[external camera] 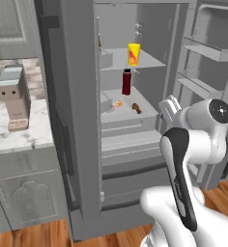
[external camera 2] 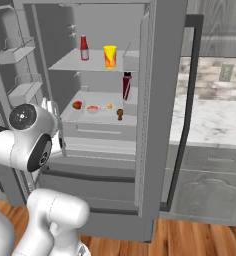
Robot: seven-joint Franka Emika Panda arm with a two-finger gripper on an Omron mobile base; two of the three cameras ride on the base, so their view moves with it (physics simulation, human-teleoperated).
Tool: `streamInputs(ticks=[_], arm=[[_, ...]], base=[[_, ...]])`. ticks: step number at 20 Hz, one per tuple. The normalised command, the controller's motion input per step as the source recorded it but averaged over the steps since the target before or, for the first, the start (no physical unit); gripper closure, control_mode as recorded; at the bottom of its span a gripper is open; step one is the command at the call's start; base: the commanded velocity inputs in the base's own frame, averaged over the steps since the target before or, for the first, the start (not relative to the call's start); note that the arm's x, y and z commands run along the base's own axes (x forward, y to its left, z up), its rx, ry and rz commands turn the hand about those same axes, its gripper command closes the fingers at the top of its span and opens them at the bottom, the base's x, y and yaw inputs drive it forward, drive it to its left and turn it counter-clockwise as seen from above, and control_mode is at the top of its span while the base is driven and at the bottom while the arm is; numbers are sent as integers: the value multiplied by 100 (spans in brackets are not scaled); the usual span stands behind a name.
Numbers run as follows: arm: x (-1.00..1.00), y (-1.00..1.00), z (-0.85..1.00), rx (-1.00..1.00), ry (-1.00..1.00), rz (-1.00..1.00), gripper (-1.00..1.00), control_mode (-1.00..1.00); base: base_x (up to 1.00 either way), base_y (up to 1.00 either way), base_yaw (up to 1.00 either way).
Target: Place the tupperware on the second highest shelf of the fridge. Make space for the tupperware among the existing items by rearranging them on the shelves if needed. Close the fridge door when finished.
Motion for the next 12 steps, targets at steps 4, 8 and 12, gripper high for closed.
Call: streamInputs(ticks=[4, 8, 12], arm=[[0, 0, 0, 0, 0, 0, -100, -100], [0, 0, 0, 0, 0, 0, -100, -100], [0, 0, -5, 0, 0, 0, -100, -100]], base=[[0, 0, 0], [0, 0, 0], [0, 0, 0]])
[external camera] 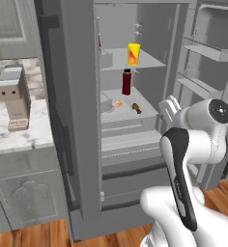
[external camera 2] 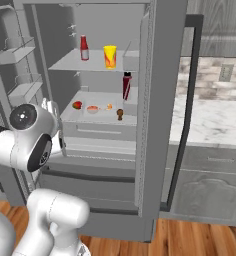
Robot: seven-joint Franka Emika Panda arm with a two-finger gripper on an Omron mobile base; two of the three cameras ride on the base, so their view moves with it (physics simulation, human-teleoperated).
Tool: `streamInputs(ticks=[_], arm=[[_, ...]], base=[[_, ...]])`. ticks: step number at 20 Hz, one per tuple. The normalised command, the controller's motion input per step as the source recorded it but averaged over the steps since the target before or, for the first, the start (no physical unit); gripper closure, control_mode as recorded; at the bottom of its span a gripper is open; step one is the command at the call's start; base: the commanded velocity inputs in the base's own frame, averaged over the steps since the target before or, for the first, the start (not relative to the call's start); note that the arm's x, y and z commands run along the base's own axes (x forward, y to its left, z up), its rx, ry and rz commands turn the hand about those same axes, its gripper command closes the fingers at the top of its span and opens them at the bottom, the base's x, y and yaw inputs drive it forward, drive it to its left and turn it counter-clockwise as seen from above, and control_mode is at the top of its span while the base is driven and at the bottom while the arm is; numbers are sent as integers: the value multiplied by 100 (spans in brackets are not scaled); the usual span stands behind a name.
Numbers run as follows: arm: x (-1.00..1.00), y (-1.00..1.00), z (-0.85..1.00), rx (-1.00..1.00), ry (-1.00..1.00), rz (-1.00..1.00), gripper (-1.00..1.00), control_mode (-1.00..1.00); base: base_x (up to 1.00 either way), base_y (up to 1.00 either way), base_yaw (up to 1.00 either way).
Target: Place the tupperware on the second highest shelf of the fridge. Make space for the tupperware among the existing items by rearranging them on the shelves if needed. Close the fridge door when finished.
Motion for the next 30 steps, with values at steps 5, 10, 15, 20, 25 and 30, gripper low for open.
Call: streamInputs(ticks=[5, 10, 15, 20, 25, 30], arm=[[-4, 0, -5, 0, 0, 0, -100, -100], [-25, 14, -2, -4, -5, 14, -100, -100], [-38, 14, 0, -10, -18, 31, -100, -100], [-65, 15, 1, -19, -16, 29, -100, -100], [-71, 43, 4, -32, -6, 24, -100, -100], [-64, 58, 10, -34, -4, 21, -100, -100]], base=[[0, 0, 0], [0, 0, 0], [0, 0, 0], [0, 0, 0], [0, 0, 0], [0, 0, 0]])
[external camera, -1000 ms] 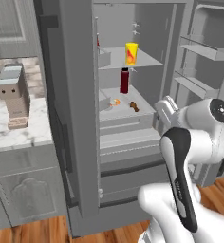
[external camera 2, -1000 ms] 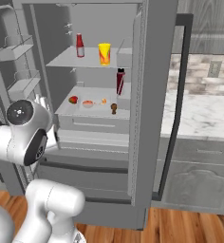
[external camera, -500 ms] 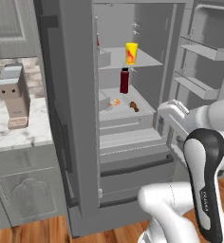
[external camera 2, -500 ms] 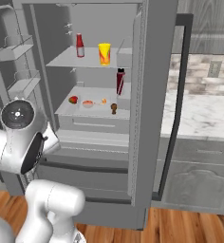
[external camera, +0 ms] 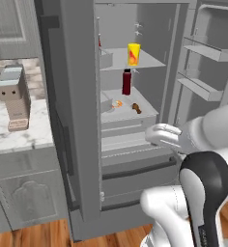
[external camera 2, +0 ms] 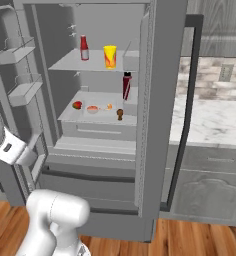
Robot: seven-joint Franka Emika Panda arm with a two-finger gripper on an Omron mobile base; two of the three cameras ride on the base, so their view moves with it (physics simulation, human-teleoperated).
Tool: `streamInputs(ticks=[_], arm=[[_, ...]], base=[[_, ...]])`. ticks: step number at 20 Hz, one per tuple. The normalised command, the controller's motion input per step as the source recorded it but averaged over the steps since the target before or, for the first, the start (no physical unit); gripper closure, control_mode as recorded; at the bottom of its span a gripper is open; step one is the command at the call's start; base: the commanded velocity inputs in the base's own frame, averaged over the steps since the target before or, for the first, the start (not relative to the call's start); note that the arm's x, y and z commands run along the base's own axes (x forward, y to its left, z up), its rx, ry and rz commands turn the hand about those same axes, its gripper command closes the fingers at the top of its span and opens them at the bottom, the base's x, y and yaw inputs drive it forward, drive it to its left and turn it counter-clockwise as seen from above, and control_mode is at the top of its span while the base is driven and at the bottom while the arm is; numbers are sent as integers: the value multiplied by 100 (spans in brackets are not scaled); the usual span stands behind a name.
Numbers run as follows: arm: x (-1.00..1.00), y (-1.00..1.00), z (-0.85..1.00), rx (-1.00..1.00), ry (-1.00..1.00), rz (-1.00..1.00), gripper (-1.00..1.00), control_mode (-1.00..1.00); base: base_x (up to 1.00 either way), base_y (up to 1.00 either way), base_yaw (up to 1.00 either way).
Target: Place the tupperware on the second highest shelf of the fridge. Make space for the tupperware among the existing items by rearranging them on the shelves if needed. Close the fridge door when finished.
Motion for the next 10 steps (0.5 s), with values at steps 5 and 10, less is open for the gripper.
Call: streamInputs(ticks=[5, 10], arm=[[-52, 72, 7, -37, -2, 17, -100, -100], [-17, 66, 6, -33, 0, 13, -100, -100]], base=[[0, 0, 0], [0, 0, 0]])
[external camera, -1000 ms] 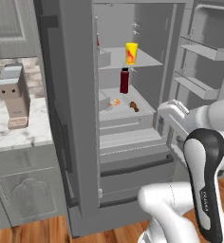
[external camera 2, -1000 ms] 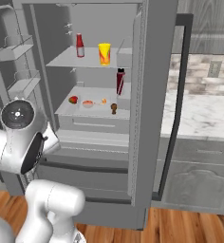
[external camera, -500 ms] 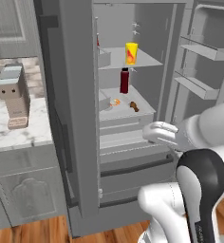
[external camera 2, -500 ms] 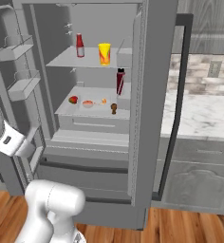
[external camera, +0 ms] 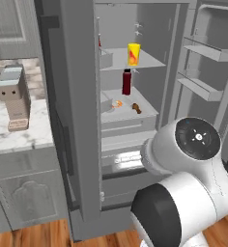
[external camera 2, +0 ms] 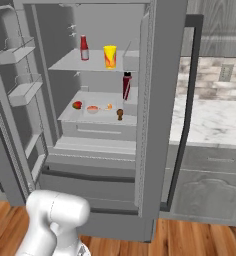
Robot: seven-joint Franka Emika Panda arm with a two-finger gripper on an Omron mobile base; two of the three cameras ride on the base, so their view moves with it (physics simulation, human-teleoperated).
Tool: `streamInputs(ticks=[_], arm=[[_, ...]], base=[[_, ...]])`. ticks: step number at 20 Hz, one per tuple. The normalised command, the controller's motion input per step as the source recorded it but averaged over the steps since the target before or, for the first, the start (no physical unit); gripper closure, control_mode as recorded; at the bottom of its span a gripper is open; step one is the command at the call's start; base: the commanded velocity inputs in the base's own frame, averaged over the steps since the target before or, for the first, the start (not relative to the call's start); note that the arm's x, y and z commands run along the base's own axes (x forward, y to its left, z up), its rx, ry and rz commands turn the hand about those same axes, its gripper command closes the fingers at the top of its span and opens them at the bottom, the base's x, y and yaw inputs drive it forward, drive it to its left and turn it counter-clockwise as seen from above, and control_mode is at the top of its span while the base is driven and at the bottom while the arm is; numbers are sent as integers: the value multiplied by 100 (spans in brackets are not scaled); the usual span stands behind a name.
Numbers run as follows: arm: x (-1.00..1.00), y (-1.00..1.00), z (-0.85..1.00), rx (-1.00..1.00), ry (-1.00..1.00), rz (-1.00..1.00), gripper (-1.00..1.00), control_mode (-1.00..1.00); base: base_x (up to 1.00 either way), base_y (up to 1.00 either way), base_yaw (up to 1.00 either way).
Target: Place the tupperware on the second highest shelf of the fridge. Make space for the tupperware among the existing items by rearranging them on the shelves if needed. Close the fridge door when finished.
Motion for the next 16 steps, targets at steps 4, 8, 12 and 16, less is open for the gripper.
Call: streamInputs(ticks=[4, 8, 12, 16], arm=[[0, 69, 6, -30, 0, 4, -100, -100], [18, 71, -7, -26, 0, 0, -100, -100], [40, 62, -32, -23, 1, 0, -100, -100], [46, 64, -56, -24, 0, 0, -100, -100]], base=[[0, 0, 0], [0, 0, 0], [0, 0, 0], [0, 0, 0]])
